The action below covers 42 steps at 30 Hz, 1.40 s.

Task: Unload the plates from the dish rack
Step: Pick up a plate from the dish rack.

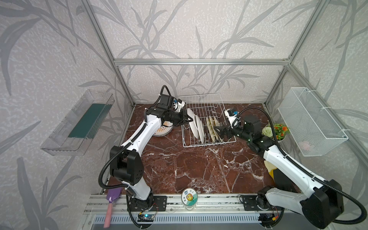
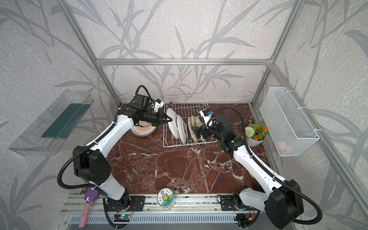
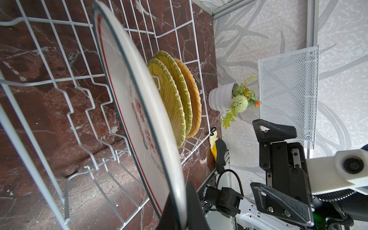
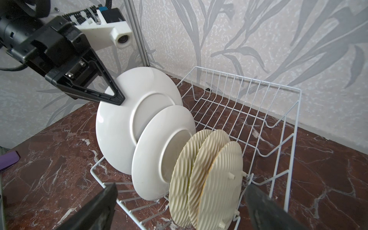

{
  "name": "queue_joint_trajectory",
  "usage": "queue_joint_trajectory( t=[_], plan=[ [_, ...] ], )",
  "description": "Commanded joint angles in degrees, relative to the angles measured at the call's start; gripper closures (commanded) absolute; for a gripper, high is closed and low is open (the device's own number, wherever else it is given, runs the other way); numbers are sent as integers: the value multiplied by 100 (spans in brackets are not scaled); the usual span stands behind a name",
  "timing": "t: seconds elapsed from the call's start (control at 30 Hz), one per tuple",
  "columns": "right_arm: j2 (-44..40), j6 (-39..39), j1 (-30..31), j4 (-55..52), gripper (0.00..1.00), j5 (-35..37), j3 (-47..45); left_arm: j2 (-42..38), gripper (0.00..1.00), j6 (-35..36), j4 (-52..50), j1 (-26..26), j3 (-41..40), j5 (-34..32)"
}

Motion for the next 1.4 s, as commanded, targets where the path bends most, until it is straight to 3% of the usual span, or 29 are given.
queue_joint_trajectory(
  t=[0.0,1.0,1.37],
  plan=[
    [-172,41,41,181,1,-19,-63,-275,100,184,-294,56,322,-281],
    [-169,106,67,234,1,-27,-33,-469,100,650,-1073,150,1076,-1014],
    [-214,422,56,-20,1,115,242,-276,100,1550,-1918,125,2254,-1798]
  ],
)
